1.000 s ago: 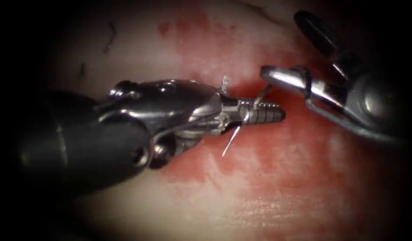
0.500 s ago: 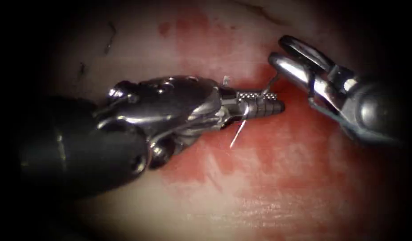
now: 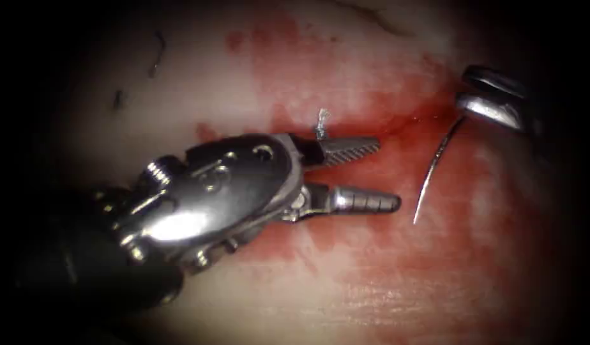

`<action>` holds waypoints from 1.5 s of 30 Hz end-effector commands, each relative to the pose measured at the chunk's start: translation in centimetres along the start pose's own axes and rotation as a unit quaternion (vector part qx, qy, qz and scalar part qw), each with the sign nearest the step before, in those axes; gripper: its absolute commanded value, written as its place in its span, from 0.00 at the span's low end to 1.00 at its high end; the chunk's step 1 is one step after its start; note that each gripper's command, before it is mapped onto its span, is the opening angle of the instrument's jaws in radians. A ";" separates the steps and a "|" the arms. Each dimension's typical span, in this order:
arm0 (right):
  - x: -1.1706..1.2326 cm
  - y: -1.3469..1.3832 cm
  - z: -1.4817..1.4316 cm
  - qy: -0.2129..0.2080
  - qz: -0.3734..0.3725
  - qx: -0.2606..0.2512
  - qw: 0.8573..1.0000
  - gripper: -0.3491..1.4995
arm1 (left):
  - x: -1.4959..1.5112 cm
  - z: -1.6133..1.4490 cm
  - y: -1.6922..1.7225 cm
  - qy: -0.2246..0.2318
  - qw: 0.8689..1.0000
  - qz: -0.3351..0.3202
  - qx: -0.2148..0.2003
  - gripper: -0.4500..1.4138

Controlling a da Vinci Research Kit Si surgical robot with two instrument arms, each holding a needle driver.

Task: Wound Closure

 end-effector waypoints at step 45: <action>-0.37 0.37 0.80 0.188 -0.197 0.079 0.959 0.00 | -0.64 0.62 -0.37 -0.160 0.966 0.110 0.171 0.61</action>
